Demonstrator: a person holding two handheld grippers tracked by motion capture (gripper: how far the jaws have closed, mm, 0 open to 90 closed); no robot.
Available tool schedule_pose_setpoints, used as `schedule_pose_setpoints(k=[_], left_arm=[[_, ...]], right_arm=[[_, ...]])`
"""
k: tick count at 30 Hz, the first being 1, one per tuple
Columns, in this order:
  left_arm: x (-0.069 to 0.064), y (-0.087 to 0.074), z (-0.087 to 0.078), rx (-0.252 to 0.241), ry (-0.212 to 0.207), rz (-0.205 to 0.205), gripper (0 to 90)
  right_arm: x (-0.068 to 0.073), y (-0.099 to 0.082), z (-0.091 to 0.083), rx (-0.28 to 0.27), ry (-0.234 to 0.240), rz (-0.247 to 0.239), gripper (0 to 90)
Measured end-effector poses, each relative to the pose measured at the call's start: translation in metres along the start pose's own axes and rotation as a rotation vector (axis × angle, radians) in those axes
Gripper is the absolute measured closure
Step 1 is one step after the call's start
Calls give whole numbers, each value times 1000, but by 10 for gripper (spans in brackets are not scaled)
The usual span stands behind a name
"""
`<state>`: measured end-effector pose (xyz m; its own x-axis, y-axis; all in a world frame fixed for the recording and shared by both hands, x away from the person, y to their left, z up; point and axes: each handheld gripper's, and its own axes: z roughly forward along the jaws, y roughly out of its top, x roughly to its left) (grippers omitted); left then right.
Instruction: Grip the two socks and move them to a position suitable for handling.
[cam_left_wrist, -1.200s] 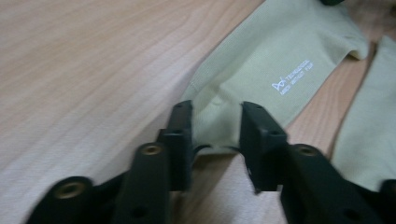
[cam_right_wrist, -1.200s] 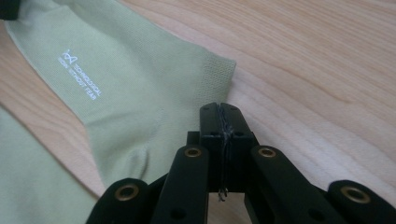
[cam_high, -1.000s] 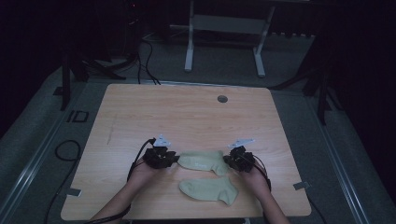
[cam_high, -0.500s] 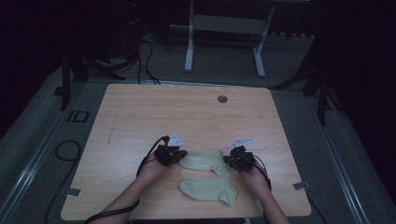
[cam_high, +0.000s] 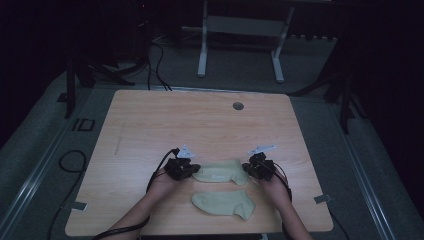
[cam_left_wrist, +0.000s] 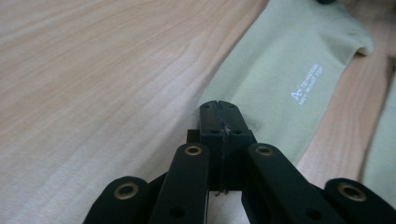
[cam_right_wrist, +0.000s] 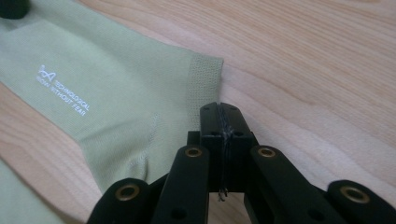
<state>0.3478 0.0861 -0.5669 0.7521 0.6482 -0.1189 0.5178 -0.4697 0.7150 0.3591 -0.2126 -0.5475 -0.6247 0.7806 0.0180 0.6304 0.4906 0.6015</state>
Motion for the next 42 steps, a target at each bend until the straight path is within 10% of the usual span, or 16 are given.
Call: schedule_pose_setpoints(k=[14,23,42], left_arm=[[1,1,-6,-25,-24,-35,835],[-11,-5,-42,-55,-105,-35,691],[-52,-40,-50,70,-132,-51,478]], right_arm=[[1,6,-6,-8,20,-12,847],[17,0,-33,-55,85,-23,706],[49,-55,-56,0,105,-43,655]])
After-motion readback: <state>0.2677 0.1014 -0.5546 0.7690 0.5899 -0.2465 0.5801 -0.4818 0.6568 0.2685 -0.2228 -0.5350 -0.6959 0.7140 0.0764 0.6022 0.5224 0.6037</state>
